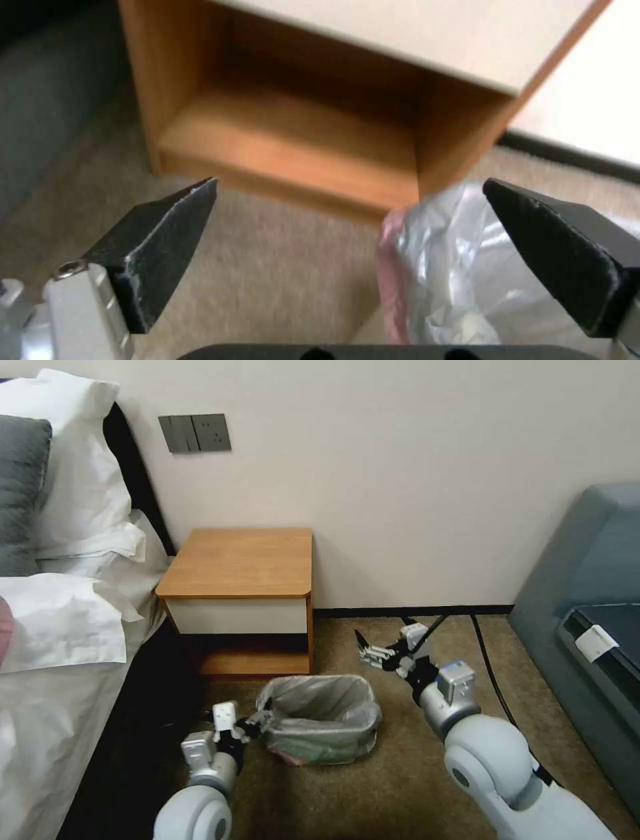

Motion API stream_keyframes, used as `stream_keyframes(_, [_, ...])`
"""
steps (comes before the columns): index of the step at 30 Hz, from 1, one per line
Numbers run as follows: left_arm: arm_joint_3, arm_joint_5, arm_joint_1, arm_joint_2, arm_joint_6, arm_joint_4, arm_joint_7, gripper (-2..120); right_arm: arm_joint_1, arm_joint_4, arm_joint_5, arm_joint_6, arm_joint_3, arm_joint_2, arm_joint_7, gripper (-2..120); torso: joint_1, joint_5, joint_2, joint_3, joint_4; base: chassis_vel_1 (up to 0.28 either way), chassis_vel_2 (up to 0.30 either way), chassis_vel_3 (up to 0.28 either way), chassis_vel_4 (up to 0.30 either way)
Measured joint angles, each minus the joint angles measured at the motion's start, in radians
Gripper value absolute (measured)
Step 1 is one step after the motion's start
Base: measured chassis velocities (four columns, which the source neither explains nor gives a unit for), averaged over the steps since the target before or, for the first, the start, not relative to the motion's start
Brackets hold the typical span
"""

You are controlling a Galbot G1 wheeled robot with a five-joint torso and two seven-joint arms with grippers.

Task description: Pick up the garbage bag from the table and place it over the trash can.

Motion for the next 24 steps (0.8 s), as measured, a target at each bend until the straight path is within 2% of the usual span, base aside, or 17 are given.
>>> stream_keyframes(3, [-0.017, 0.048, 0.032, 0.003, -0.124, 0.006, 0.066, 100, -0.101, -0.036, -0.047, 0.129, 0.068, 0.059, -0.043, 100, 0.0, 0.0, 0.0, 0.0, -0.0001, 0.0, 0.0, 0.0, 0.0])
stream_keyframes(4, [-0.025, 0.075, 0.045, 0.006, -0.183, 0.018, 0.109, 100, -0.129, -0.046, -0.062, 0.175, 0.087, 0.082, -0.05, 100, 0.0, 0.0001, 0.0, 0.0, -0.0001, 0.0, 0.0, 0.0, 0.0])
stream_keyframes(6, [-0.025, 0.075, 0.045, 0.006, -0.183, 0.018, 0.109, 100, -0.129, -0.046, -0.062, 0.175, 0.087, 0.082, -0.05, 100, 0.0, 0.0001, 0.0, 0.0, -0.0001, 0.0, 0.0, 0.0, 0.0])
stream_keyframes(7, [-0.058, 0.146, 0.077, 0.012, -0.341, 0.056, 0.206, 100, -0.219, -0.062, -0.121, 0.313, 0.138, 0.16, -0.071, 100, 0.0, -0.0003, 0.0, 0.0, -0.0002, 0.0, 0.0, 0.0, 0.0])
stream_keyframes(8, [-0.087, 0.168, 0.109, 0.013, -0.412, 0.067, 0.232, 100, -0.278, -0.061, -0.159, 0.374, 0.163, 0.214, -0.091, 100, 0.0, -0.0001, 0.0, 0.0, -0.0002, 0.0, 0.0, 0.0, 0.0])
stream_keyframes(9, [-0.087, 0.168, 0.109, 0.013, -0.412, 0.067, 0.232, 100, -0.278, -0.061, -0.159, 0.374, 0.163, 0.214, -0.091, 100, 0.0, -0.0001, 0.0, 0.0, -0.0002, 0.0, 0.0, 0.0, 0.0])
stream_keyframes(10, [-0.106, 0.174, 0.146, 0.012, -0.441, 0.064, 0.239, 100, -0.329, -0.054, -0.19, 0.417, 0.178, 0.261, -0.104, 100, 0.0, -0.0004, 0.0, 0.0, -0.0002, 0.0, 0.0, 0.0, 0.0])
stream_keyframes(13, [-0.123, 0.215, 0.231, -0.009, -0.508, 0.04, 0.231, 100, -0.392, -0.031, -0.241, 0.463, 0.195, 0.337, -0.11, 100, 0.0, -0.0002, 0.0, 0.0, 0.0, 0.0, 0.0, 0.0, 0.0])
stream_keyframes(17, [-0.132, 0.256, 0.262, -0.026, -0.533, 0.029, 0.223, 100, -0.402, -0.025, -0.26, 0.473, 0.202, 0.356, -0.11, 100, 0.0, -0.0001, 0.0, 0.0, 0.0003, 0.0, 0.0, 0.0, 0.0])
stream_keyframes(24, [-0.132, 0.259, 0.262, -0.028, -0.533, 0.029, 0.22, 100, -0.399, -0.024, -0.261, 0.471, 0.202, 0.355, -0.11, 100, 0.0, -0.0001, 0.0, 0.0, 0.0001, 0.0, 0.0, 0.0, 0.0])
